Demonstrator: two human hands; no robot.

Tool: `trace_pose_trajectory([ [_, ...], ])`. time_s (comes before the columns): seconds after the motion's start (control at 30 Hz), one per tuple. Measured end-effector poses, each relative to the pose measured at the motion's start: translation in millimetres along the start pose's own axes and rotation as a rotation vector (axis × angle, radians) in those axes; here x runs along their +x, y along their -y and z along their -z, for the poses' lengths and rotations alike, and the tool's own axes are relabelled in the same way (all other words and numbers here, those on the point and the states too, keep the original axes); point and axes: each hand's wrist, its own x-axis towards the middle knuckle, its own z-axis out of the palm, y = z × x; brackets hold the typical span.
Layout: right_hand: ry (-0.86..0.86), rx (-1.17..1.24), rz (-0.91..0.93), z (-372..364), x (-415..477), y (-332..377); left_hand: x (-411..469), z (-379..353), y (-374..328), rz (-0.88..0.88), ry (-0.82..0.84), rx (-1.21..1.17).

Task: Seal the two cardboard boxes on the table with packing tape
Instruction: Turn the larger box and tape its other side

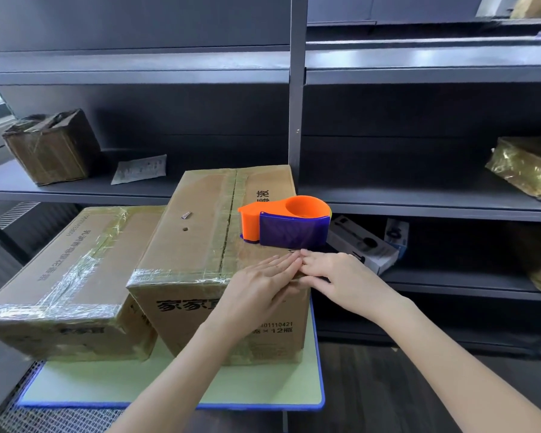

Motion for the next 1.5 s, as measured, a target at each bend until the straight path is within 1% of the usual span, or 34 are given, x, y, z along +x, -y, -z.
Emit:
trace_pose_trajectory([
  [0.1, -0.063, -0.103, -0.004, -1, 4, 10, -12, 13, 9, 0.061, 0.019, 0.040],
  [0.17, -0.134, -0.143, 0.016, -6, 10, 24, -25, 25, 22, 0.174, -0.024, 0.041],
  [0.23, -0.207, -0.134, 0.064, -14, 17, 37, -41, 39, 40, 0.304, -0.077, 0.046],
  [0.3, -0.210, -0.130, 0.064, -23, 27, 49, -56, 55, 62, 0.410, -0.080, 0.078],
  [0.37, -0.151, -0.162, 0.073, -36, 41, 62, -72, 70, 84, 0.507, -0.010, 0.088],
  [0.47, -0.057, -0.267, 0.127, -57, 58, 82, -89, 78, 105, 0.641, 0.146, 0.095],
  [0.53, -0.068, -0.333, 0.137, -63, 63, 87, -94, 74, 104, 0.681, 0.193, 0.073],
  [0.63, -0.101, -0.316, 0.173, -62, 60, 80, -97, 69, 91, 0.679, 0.148, 0.093],
  [0.7, -0.059, -0.284, 0.206, -55, 51, 68, -99, 69, 73, 0.651, 0.160, 0.165],
  [0.77, -0.003, -0.177, 0.176, -45, 39, 56, -99, 67, 48, 0.592, 0.194, 0.195],
  [0.83, 0.012, -0.088, 0.116, -38, 27, 49, -99, 63, 30, 0.543, 0.196, 0.211],
  [0.87, 0.006, -0.080, 0.098, -37, 23, 50, -99, 65, 27, 0.535, 0.194, 0.211],
  [0.97, 0.025, -0.232, 0.035, -44, 23, 74, -94, 78, 46, 0.518, 0.168, 0.129],
  [1.03, 0.073, -0.328, -0.071, -59, 33, 102, -89, 84, 70, 0.475, 0.164, 0.086],
  [1.1, 0.079, -0.349, -0.188, -76, 46, 131, -84, 82, 91, 0.434, 0.192, 0.041],
  [1.17, 0.062, -0.351, -0.277, -90, 58, 151, -84, 77, 102, 0.445, 0.222, -0.062],
  [1.23, 0.056, -0.387, -0.322, -99, 64, 160, -88, 73, 104, 0.458, 0.182, -0.138],
  [1.3, 0.052, -0.416, -0.327, -103, 64, 161, -92, 70, 102, 0.450, 0.172, -0.132],
  [1.37, 0.048, -0.407, -0.292, -101, 61, 158, -96, 68, 99, 0.451, 0.206, -0.089],
  [1.5, 0.052, -0.341, -0.125, -83, 38, 137, -103, 70, 80, 0.414, 0.255, 0.103],
])
